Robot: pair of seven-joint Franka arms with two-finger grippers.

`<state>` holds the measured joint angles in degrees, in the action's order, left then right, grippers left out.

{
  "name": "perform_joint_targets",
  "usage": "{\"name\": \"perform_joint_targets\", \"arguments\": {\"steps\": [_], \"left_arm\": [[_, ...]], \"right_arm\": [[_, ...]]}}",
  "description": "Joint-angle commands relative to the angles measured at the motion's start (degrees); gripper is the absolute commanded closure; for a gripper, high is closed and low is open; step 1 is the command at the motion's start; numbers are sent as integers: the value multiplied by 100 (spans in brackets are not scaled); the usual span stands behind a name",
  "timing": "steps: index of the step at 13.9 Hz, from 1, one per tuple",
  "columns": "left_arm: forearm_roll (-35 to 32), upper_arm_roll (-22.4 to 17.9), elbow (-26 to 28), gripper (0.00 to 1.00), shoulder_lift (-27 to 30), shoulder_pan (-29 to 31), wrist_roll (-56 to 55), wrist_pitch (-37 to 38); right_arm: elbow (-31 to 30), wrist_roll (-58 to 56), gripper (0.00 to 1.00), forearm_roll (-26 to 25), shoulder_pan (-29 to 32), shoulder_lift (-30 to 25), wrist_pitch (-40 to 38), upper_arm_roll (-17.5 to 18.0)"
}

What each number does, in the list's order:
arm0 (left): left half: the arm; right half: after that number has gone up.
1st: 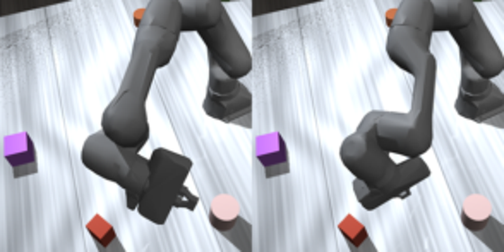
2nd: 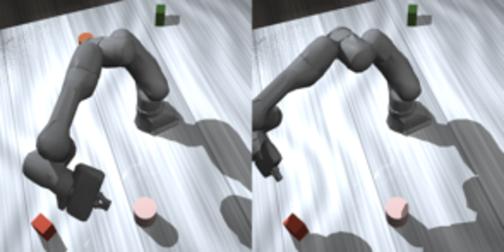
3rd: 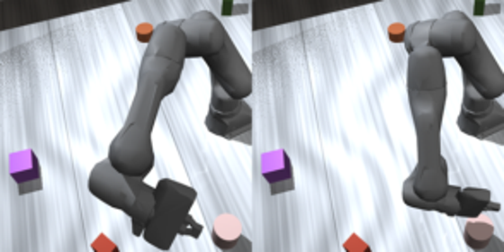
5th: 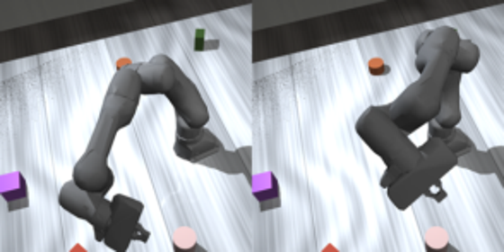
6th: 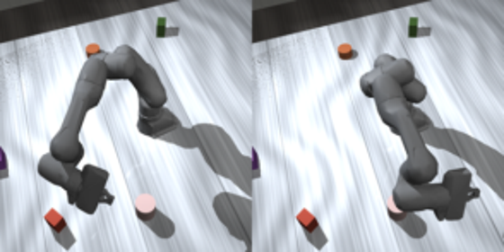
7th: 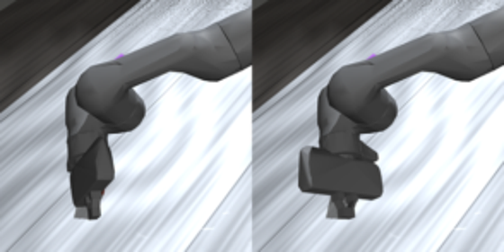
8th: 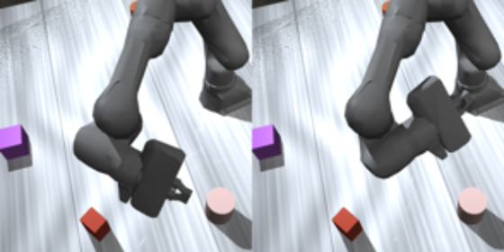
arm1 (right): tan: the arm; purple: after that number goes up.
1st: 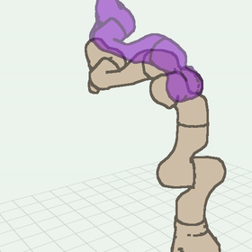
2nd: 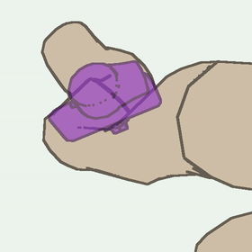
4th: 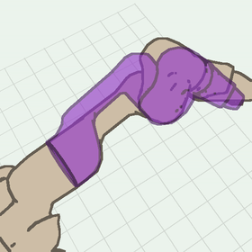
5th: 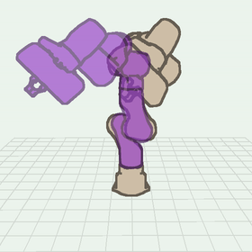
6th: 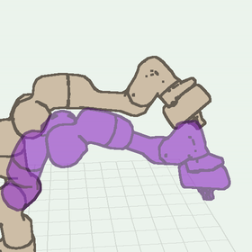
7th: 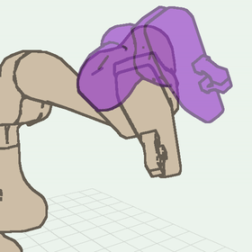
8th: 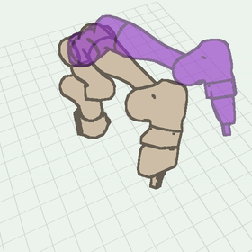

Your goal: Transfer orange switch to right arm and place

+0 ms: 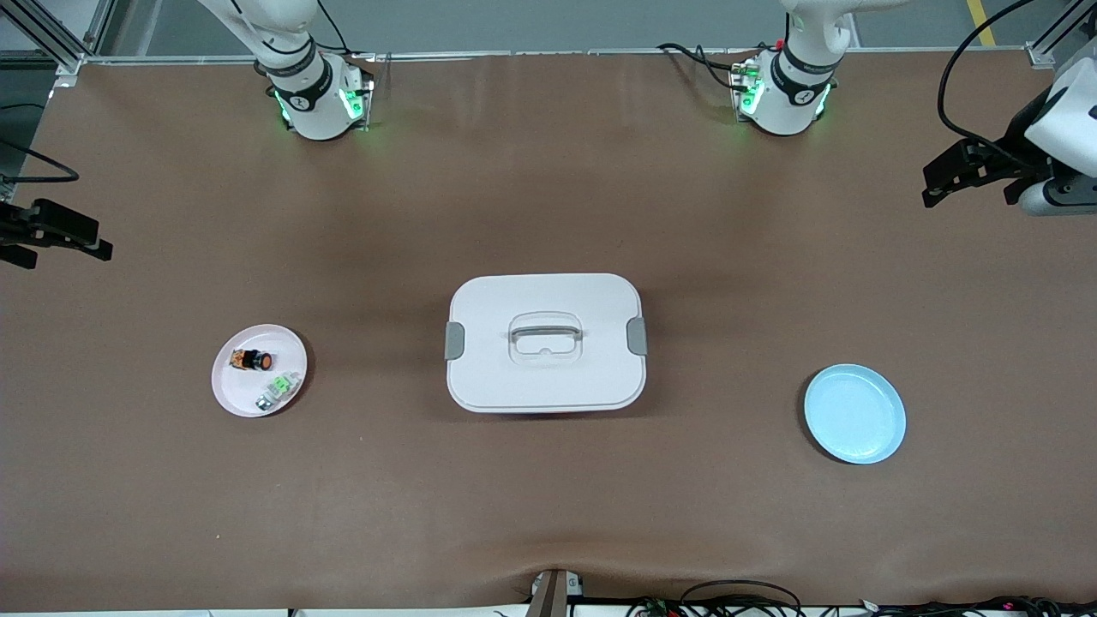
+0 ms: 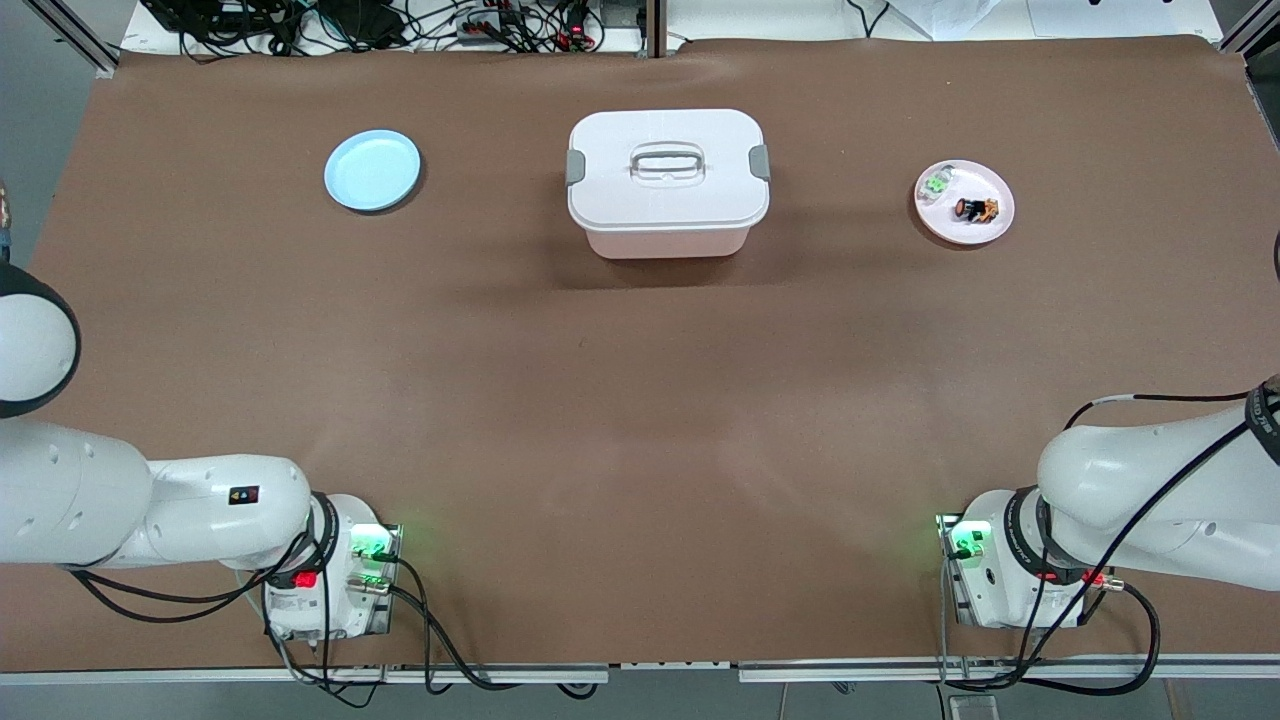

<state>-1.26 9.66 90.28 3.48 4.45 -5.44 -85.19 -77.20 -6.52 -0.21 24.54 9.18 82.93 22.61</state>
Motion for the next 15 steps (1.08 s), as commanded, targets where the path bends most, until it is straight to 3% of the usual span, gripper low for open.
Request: {"name": "perform_joint_targets", "arguments": {"steps": [1, 4, 5, 11, 12, 15], "left_arm": [[-111, 9, 130, 0, 161, 29, 131, 29], [-102, 9, 130, 0, 161, 29, 122, 3], [-102, 9, 130, 0, 161, 29, 122, 3], [-102, 0, 121, 0, 153, 38, 131, -6], [-102, 9, 121, 0, 153, 38, 131, 3], [-102, 9, 121, 0, 153, 38, 131, 11]], "right_arm": [[-58, -60, 0, -67, -54, -145, -57, 7], [-75, 413, 0, -67, -238, -189, -66, -19], [-84, 450, 0, -67, -413, -198, -75, -185], [-242, 362, 0, -49, -2389, -347, -57, -2293], [-347, 362, 0, -58, -2601, -408, -14, -2505], [-733, 152, 0, -49, -2603, -654, 179, -2560]]}}
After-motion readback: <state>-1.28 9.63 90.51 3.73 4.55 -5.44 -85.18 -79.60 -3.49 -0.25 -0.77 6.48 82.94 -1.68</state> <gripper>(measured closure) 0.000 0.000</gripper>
